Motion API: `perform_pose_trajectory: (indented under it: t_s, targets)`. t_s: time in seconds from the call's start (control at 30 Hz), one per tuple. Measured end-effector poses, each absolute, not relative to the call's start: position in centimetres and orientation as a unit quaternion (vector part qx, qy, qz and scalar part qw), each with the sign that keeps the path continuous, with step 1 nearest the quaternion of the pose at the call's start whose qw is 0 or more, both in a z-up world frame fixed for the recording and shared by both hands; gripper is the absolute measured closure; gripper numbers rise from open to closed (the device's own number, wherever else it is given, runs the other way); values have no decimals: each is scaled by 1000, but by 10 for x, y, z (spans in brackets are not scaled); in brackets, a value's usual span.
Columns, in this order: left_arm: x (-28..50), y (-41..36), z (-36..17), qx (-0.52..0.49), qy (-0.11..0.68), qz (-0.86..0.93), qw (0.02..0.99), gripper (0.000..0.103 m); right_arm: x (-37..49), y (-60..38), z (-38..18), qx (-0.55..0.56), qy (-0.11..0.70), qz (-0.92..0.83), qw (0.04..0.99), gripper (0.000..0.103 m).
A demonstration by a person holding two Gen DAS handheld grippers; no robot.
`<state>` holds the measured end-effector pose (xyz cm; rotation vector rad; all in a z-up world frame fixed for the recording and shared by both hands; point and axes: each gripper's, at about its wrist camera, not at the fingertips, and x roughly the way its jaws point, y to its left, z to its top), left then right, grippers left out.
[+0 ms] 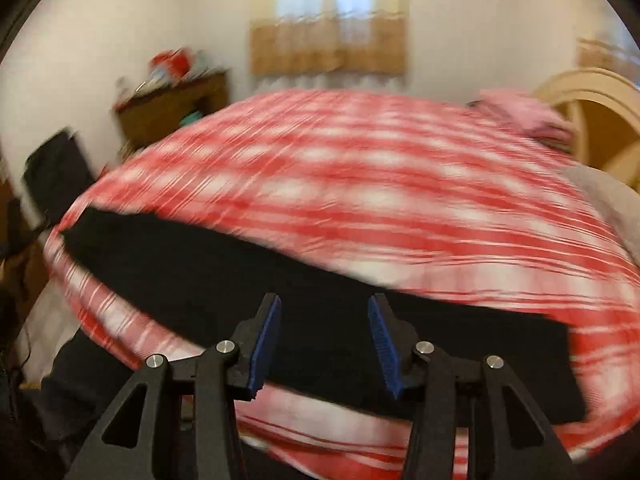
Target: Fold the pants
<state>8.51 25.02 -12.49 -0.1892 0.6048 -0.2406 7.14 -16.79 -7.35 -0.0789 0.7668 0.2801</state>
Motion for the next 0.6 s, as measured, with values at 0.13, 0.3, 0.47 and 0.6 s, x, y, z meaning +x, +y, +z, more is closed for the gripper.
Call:
perform_pose_trajectory:
  t_s: [0.13,0.3,0.47,0.6]
  targets:
    - [95,235,-139,-67,320,-107,939,46,92,-110,-113,-61,405,179,895,55]
    - [90,232,-147,-38,322,-101,941,46,116,-101,-153,-59,453,149,877,55]
    - [80,236,-143,-42,317,-98,942,46,109,-123,-155,-41,458,131,878,55]
    - [80,238,-136,-51,309,-81,946,38,97,-163,-127,-17,426,89,900,55]
